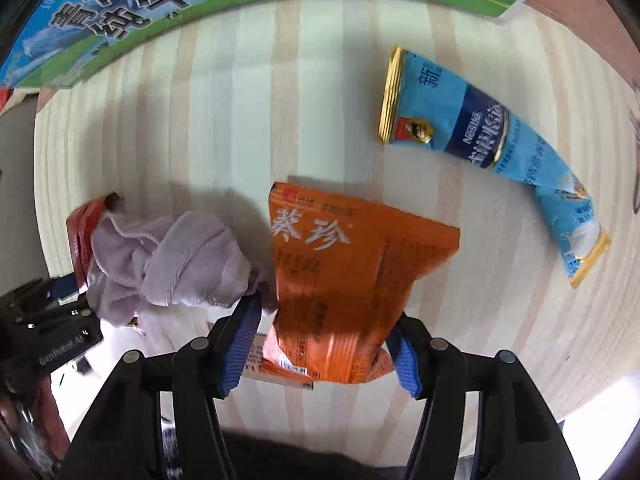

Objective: Organize soft objects
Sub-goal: 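Lower both bags into the box and open both tools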

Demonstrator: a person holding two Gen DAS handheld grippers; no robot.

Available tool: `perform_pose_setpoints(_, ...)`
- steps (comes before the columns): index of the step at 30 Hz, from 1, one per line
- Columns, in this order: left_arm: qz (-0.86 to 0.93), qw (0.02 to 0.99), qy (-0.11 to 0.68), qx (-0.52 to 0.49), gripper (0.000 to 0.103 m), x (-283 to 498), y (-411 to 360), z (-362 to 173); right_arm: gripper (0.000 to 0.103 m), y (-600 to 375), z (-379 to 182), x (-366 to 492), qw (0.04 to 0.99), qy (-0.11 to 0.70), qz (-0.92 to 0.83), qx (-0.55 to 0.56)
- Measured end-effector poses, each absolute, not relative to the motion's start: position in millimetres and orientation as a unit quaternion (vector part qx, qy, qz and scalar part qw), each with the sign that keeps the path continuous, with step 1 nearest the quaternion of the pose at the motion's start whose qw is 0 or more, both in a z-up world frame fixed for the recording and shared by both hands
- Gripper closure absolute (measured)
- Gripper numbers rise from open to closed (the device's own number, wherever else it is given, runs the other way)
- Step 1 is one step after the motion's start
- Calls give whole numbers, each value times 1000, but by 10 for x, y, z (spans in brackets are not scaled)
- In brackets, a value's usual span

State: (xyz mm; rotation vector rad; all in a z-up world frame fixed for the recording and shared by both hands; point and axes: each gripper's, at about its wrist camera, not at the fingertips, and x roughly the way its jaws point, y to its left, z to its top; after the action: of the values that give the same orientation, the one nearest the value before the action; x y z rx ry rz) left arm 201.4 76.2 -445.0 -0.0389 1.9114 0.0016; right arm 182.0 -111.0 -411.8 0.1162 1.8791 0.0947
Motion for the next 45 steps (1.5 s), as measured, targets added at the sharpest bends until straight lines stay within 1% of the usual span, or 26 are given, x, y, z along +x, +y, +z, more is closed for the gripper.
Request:
perform_pose_setpoints(1, 2, 578, 816, -18, 50, 1957, 741, -4458, 49, -1120, -4122, 1802, 583, 809, 48, 51)
perform_pose_setpoints(3, 4, 577, 816, -26, 52, 1795, 620, -4512, 48, -1165, -4096, 1702, 573, 816, 59, 50)
perform_pose_setpoints(4, 3, 576, 817, -27, 52, 1745, 613, -4518, 45, -1186, -4084, 1617, 568, 819, 64, 46)
perform_pose_setpoints(5, 3, 575, 818, -25, 52, 1772, 552, -4439, 38, -1249, -4064, 1526, 564, 822, 65, 44)
perform_pose_setpoints(7, 2, 583, 812, -18, 50, 1746, 527, -4423, 32, -1391, -4025, 1426, 566, 820, 58, 65)
perform_pose_setpoints(10, 7, 587, 809, -6, 48, 1696, 438, -4429, 32, -1524, -4030, 1402, 576, 810, 41, 103)
perform_pose_setpoints(12, 12, 591, 807, -15, 50, 1717, 404, -4396, 33, -1664, -4027, 1485, 582, 805, 26, 111)
perform_pose_setpoints(13, 15, 590, 807, -20, 52, 1726, 419, -4387, 34, -1637, -4046, 1495, 589, 802, 20, 101)
perform_pose_setpoints(14, 18, 592, 806, -21, 58, 1725, 422, -4370, 44, -1598, -4039, 1509, 596, 799, 16, 76)
perform_pose_setpoints(15, 19, 595, 803, -22, 60, 1724, 490, -4286, 57, -1494, -4019, 1518, 606, 794, 13, 37)
perform_pose_setpoints(16, 21, 601, 799, -20, 61, 1729, 487, -4215, 64, -1403, -4024, 1464, 612, 791, 12, 15)
perform_pose_setpoints(17, 23, 609, 793, -15, 61, 1708, 486, -4140, 68, -1388, -3990, 1433, 612, 791, 15, 10)
perform_pose_setpoints(20, 13, 624, 781, -30, 61, 1633, 505, -3866, 70, -1373, -3854, 1269, 603, 796, 30, 53)
perform_pose_setpoints(22, 3, 634, 772, -45, 61, 1613, 517, -3625, 70, -1445, -3615, 1238, 614, 786, 39, 65)
perform_pose_setpoints(26, -29, 663, 744, -78, 61, 1753, 487, -2977, 70, -1529, -2967, 1345, 642, 754, 71, 121)
perform_pose_setpoints(29, -62, 676, 728, -94, 61, 2122, 411, -2578, 70, -1494, -2506, 1646, 664, 728, 101, 138)
perform_pose_setpoints(31, -74, 680, 723, -92, 61, 2458, 367, -2400, 70, -1457, -2202, 2009, 681, 708, 125, 138)
perform_pose_setpoints(33, -78, 686, 720, -74, 61, 2898, 334, -2285, 70, -1411, -1953, 2494, 699, 690, 136, 127)
perform_pose_setpoints(35, -74, 688, 719, -55, 61, 3409, 304, -2295, 70, -1282, -1880, 3123, 715, 679, 132, 102)
perform_pose_setpoints(37, -66, 680, 728, -58, 61, 3780, 315, -2409, 70, -1210, -1901, 3560, 718, 678, 128, 96)
perform_pose_setpoints(38, -66, 670, 736, -60, 61, 4050, 316, -2508, 70, -1155, -1968, 3781, 715, 682, 122, 96)
perform_pose_setpoints(42, -54, 643, 762, -54, 61, 4657, 332, -2864, 70, -979, -2273, 4429, 705, 697, 107, 82)
perform_pose_setpoints(45, -56, 614, 786, -56, 61, 4912, 284, -3114, 70, -824, -2691, 4890, 685, 716, 97, 87)
